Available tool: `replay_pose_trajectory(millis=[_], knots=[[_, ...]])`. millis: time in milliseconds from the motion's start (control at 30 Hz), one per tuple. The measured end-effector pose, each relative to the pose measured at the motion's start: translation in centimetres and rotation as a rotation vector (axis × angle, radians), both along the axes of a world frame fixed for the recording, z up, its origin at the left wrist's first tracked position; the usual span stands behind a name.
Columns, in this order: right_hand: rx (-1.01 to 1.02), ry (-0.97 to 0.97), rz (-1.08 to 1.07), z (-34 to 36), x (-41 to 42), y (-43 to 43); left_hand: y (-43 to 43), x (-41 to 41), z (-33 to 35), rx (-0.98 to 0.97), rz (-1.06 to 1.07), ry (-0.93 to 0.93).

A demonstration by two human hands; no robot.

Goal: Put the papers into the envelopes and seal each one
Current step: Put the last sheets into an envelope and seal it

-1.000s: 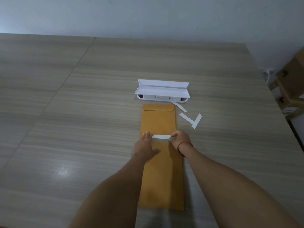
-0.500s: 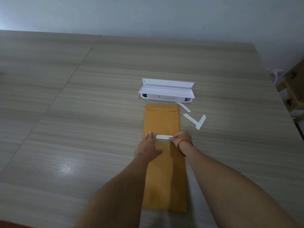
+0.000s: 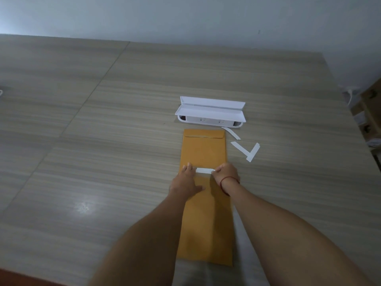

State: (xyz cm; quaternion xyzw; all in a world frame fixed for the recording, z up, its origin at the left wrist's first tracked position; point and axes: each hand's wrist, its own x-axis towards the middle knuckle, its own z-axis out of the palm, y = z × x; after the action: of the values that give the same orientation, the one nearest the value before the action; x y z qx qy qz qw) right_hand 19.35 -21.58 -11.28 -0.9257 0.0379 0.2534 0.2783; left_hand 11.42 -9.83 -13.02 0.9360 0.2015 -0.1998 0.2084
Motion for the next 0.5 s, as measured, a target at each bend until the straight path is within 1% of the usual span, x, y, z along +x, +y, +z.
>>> replay_pose_trajectory(millis=[100, 133, 167, 233, 300, 367, 400, 433, 500], knots=[[0.157, -0.039, 0.172, 0.7, -0.8, -1.8, 0.0, 0.0, 0.2, 0.003, 0.000, 0.001], [0.192, -0.039, 0.196, 0.9, -1.0, -2.5, -0.1, 0.0, 0.3, 0.005, -0.006, 0.005], [0.227, -0.033, 0.171, 1.1, -1.0, -3.2, -0.1, 0.0, 0.4, 0.008, -0.012, 0.009], [0.310, -0.050, 0.001, 1.4, -0.8, -4.6, -0.2, 0.0, 0.5, 0.009, -0.017, 0.016], [0.371, -0.097, -0.309, 1.6, -0.2, -5.8, -0.4, 0.1, 0.7, 0.005, -0.018, 0.018], [0.389, -0.131, -0.605, 1.7, 0.7, -6.7, -0.6, 0.2, 1.0, 0.011, -0.014, 0.014], [0.387, -0.130, -0.691, 1.7, 1.0, -7.2, -0.7, 0.2, 1.1, 0.016, -0.010, 0.011], [0.373, -0.119, -0.732, 1.7, 1.4, -7.5, -0.8, 0.2, 1.2, 0.025, -0.001, 0.009], [0.355, -0.072, -0.726, 1.8, 1.6, -7.8, -0.9, 0.3, 1.5, 0.052, 0.025, 0.004]])
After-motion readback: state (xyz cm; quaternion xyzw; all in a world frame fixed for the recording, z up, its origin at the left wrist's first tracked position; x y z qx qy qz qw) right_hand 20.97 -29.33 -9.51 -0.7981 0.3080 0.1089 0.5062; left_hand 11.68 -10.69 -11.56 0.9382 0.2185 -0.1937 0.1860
